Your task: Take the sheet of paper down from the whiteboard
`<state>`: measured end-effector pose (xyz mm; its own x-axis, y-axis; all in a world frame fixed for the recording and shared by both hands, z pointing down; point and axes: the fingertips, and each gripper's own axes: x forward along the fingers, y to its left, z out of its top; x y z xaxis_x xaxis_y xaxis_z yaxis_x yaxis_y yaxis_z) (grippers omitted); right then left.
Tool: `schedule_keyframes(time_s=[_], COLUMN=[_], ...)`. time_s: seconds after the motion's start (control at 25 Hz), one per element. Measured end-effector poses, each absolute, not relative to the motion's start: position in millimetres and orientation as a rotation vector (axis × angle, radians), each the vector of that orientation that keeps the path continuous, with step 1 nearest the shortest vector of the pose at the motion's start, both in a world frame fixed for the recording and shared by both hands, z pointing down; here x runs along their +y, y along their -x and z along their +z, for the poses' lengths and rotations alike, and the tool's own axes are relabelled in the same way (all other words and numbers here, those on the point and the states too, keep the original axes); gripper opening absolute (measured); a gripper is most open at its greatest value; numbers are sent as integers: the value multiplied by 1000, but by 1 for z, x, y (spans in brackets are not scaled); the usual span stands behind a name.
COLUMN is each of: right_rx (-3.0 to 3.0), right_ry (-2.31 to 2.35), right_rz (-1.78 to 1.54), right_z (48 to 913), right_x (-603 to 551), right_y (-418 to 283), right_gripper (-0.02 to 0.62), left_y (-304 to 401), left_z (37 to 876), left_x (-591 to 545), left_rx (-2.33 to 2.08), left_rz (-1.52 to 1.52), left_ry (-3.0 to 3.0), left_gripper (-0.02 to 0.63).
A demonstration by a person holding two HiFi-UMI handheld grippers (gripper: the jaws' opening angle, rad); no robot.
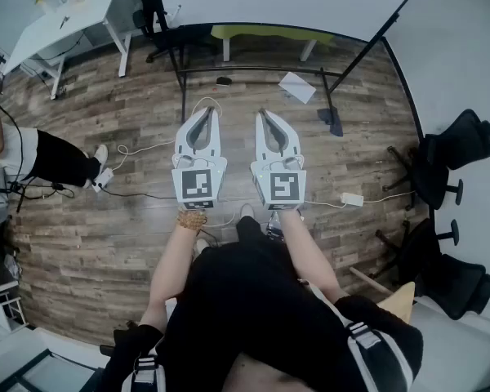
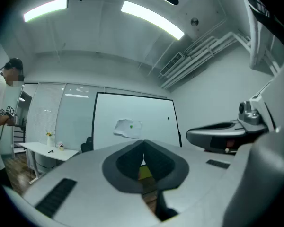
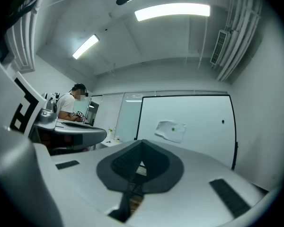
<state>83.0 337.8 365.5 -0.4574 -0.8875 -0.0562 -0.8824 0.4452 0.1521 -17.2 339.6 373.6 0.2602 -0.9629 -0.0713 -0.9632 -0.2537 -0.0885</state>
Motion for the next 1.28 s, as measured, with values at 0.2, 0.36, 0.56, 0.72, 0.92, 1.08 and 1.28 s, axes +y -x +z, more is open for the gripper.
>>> schedule_keyframes(time_s=[0.2, 0.36, 0.56, 0.72, 0.92, 1.08, 1.28], right_rx=[-2686, -2704, -2726, -2722, -2697, -2665, -2613], right_ry=[-1556, -1512, -1472, -1448, -1444, -1466, -1550], right_rz=[-124, -77, -49, -36, -80, -116, -203], right_z=[384, 392, 398, 404, 405, 400, 387], right_x=[298, 267, 241, 223, 195, 162, 119], right_y=[-111, -127, -136, -129, -115, -105, -91], right_gripper=[-2, -2, -2, -2, -2, -2, -2], left_y=[-15, -33, -47, -41, -27, -20, -5], left_z=[375, 381, 390, 395, 398, 393, 385], left_x=[307, 282, 259, 240, 203, 162, 115], left_rx=[1866, 1908, 1936, 1951, 1939, 1896, 1824], left_rz=[9, -5, -34, -38, 8, 58, 109], left_ry=[2392, 2369, 2370, 2374, 2406, 2444, 2488], left_gripper=[12, 12, 12, 12, 12, 12, 12])
